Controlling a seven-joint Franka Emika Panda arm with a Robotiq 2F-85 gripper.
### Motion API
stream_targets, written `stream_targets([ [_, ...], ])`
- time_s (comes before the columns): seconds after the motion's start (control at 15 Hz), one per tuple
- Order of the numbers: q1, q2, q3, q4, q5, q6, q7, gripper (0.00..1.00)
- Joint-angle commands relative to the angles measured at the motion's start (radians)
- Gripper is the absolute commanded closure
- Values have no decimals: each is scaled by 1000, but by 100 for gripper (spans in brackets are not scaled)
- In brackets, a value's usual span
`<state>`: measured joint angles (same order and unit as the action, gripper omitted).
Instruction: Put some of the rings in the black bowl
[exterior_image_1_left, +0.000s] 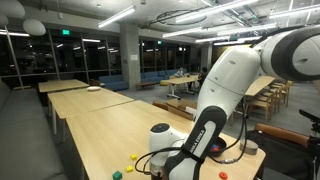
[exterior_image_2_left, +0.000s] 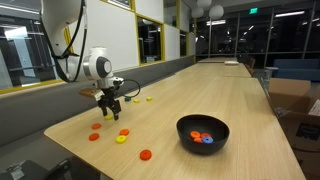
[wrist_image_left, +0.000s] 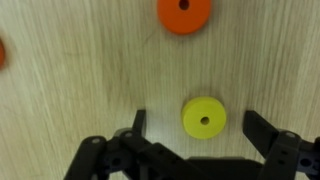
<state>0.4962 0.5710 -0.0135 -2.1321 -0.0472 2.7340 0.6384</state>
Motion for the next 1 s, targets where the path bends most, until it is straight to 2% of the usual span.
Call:
stream_targets([
  [0.0, -10, -35, 5, -26, 7, 6, 4, 0],
  [0.53, -51, -53, 32, -43, 38, 13, -16, 0],
  [0.93, -72, -40, 60, -21, 51, -23, -47, 0],
])
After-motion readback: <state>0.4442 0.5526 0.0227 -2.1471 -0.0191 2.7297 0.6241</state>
